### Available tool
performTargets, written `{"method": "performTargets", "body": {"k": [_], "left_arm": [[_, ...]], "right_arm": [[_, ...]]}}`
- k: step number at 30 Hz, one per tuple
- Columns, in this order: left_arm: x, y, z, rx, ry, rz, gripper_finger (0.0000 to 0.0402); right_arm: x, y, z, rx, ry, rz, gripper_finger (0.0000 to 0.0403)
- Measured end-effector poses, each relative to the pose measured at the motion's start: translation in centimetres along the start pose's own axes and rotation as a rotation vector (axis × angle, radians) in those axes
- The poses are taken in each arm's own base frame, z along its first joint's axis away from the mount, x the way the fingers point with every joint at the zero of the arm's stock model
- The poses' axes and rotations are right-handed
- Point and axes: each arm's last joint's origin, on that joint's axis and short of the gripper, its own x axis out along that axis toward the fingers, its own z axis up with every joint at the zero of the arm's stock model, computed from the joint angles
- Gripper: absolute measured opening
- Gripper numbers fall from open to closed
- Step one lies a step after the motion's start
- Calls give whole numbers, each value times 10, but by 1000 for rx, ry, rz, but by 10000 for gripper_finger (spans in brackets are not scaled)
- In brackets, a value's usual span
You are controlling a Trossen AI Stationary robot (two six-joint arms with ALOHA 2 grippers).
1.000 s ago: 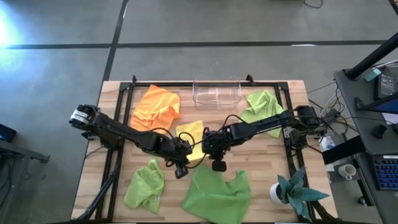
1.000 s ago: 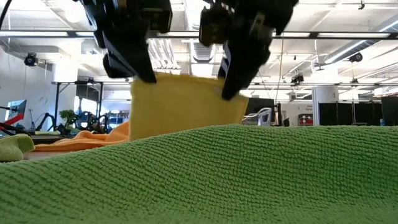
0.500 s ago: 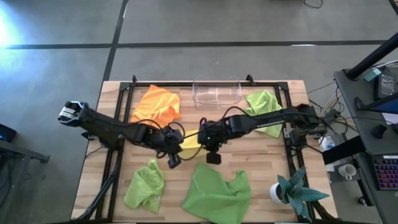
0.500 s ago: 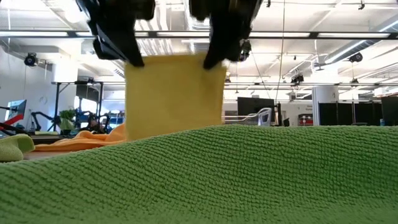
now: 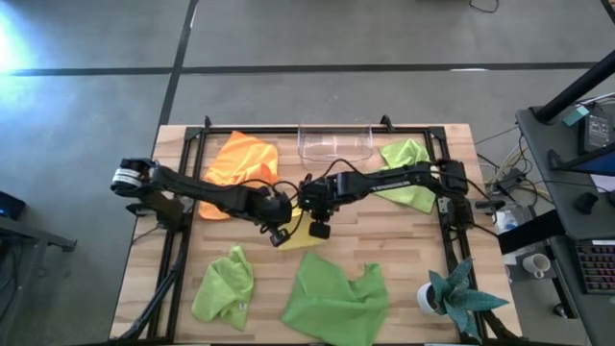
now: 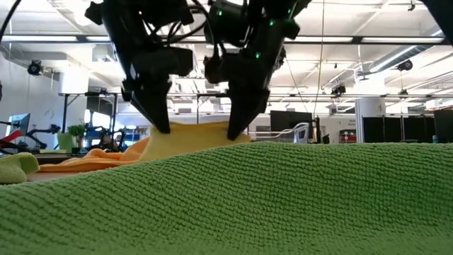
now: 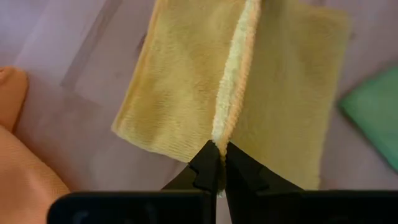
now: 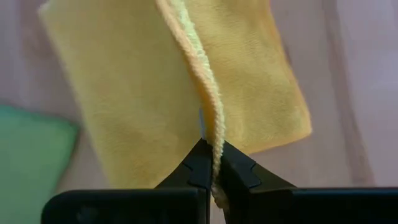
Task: Fold microfiber towels
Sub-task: Fold the yellow microfiber cloth
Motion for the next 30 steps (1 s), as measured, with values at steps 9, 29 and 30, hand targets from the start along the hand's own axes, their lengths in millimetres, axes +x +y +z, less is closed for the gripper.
{"method": "performTargets", "body": {"k": [9,29,30], "left_arm": [[11,15,7,-47,12,59,2],[15,18,9,-57,1,91,7],[15,18,9,-57,0,91,13]], "right_arm": [[17,-22,5,-29,-17,-29,11],[17,-25,7,-19,-40,-29,31],[17,-25,7,-16,-40,-29,38]]}}
